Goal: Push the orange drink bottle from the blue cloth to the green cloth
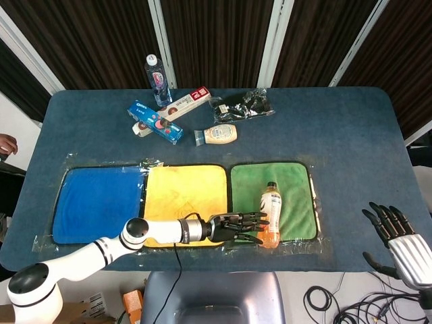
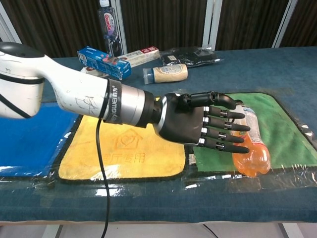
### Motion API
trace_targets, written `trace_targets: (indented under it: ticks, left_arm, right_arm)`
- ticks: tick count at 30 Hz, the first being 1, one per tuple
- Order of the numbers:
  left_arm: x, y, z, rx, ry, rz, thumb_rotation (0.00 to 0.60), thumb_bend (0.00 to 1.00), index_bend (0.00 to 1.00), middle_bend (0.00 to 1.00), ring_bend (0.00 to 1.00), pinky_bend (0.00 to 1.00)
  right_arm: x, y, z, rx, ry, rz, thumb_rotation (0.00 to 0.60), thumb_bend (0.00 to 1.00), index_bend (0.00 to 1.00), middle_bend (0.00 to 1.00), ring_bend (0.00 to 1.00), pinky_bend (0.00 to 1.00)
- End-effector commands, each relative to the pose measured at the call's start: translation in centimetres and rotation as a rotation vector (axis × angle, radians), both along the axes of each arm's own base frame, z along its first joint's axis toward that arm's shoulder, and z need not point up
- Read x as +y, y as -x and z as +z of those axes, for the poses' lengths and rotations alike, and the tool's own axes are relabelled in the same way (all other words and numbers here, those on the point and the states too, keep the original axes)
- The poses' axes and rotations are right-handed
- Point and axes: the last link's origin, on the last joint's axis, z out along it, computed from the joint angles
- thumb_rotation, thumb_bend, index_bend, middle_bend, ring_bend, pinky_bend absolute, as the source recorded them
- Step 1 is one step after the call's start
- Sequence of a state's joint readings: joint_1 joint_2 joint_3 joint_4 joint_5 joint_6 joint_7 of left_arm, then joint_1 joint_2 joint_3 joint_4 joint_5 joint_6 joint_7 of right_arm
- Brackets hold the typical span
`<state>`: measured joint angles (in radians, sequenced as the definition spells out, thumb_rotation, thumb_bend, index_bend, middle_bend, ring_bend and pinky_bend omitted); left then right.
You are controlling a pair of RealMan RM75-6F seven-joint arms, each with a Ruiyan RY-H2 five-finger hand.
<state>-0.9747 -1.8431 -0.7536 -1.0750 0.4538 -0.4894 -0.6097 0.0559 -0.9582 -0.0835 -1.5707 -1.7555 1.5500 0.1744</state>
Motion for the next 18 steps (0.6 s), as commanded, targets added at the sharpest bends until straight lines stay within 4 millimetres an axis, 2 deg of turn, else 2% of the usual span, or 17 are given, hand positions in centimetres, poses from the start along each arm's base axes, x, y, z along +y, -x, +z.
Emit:
trace_targets:
  ticks: [1, 3, 5, 8, 11, 14, 17, 18]
  left_arm:
    - [0.9, 0.3, 1.5, 0.029, -0.143, -0.097, 0.6, 0.51, 0.0, 0.03, 0.01, 0.23]
    - [1.1, 0.6, 2.9, 0.057, -0.267, -0.175, 0.6, 0.51, 0.0, 0.03, 0.01, 0.23]
    - [0.6, 1.4, 5.1, 0.1, -0.436, -0.277, 0.6, 0.51, 0.0, 0.03, 0.01, 0.22]
    - [0.5, 4.0, 8.9, 0.237, -0.716, -0.351, 0.6, 0.5, 0.0, 0.01, 0.01, 0.21]
    - [1.4, 9.1, 13.4, 0.483, -1.023, -0.305, 0.6, 0.49, 0.0, 0.0, 0.01, 0.22]
    - [0.8, 15.3, 17.5, 0.813, -1.227, -0.356, 0.6, 0.49, 0.0, 0.0, 0.01, 0.23]
    - [-1.6, 21.4, 21.0, 1.125, -1.352, -0.448, 0.6, 0.48, 0.0, 0.0, 0.0, 0.16]
    - [-3.1, 23.5, 22.0, 1.204, -1.394, -0.456, 0.6, 0.48, 0.0, 0.0, 0.0, 0.14]
  right_arm:
    - [0.1, 0.0, 0.1, -0.002, 0.004, 0.001, 0.6, 0.24, 0.0, 0.0, 0.0, 0.0]
    - [0.1, 0.0, 0.2, -0.003, 0.01, 0.0, 0.6, 0.24, 0.0, 0.0, 0.0, 0.0]
    - [0.2, 0.1, 0.3, -0.003, 0.02, -0.002, 0.6, 0.24, 0.0, 0.0, 0.0, 0.0]
    - [0.2, 0.1, 0.2, 0.002, 0.028, -0.006, 0.6, 0.24, 0.0, 0.0, 0.0, 0.0]
    - [0.1, 0.1, 0.1, 0.009, 0.033, -0.01, 0.6, 0.24, 0.0, 0.0, 0.0, 0.0]
    - [0.0, 0.0, -0.3, 0.018, 0.03, -0.01, 0.6, 0.24, 0.0, 0.0, 0.0, 0.0]
    - [-0.2, -0.2, -0.8, 0.029, 0.025, -0.01, 0.6, 0.24, 0.0, 0.0, 0.0, 0.0]
    - [-0.4, -0.3, -1.0, 0.034, 0.023, -0.012, 0.6, 0.24, 0.0, 0.0, 0.0, 0.0]
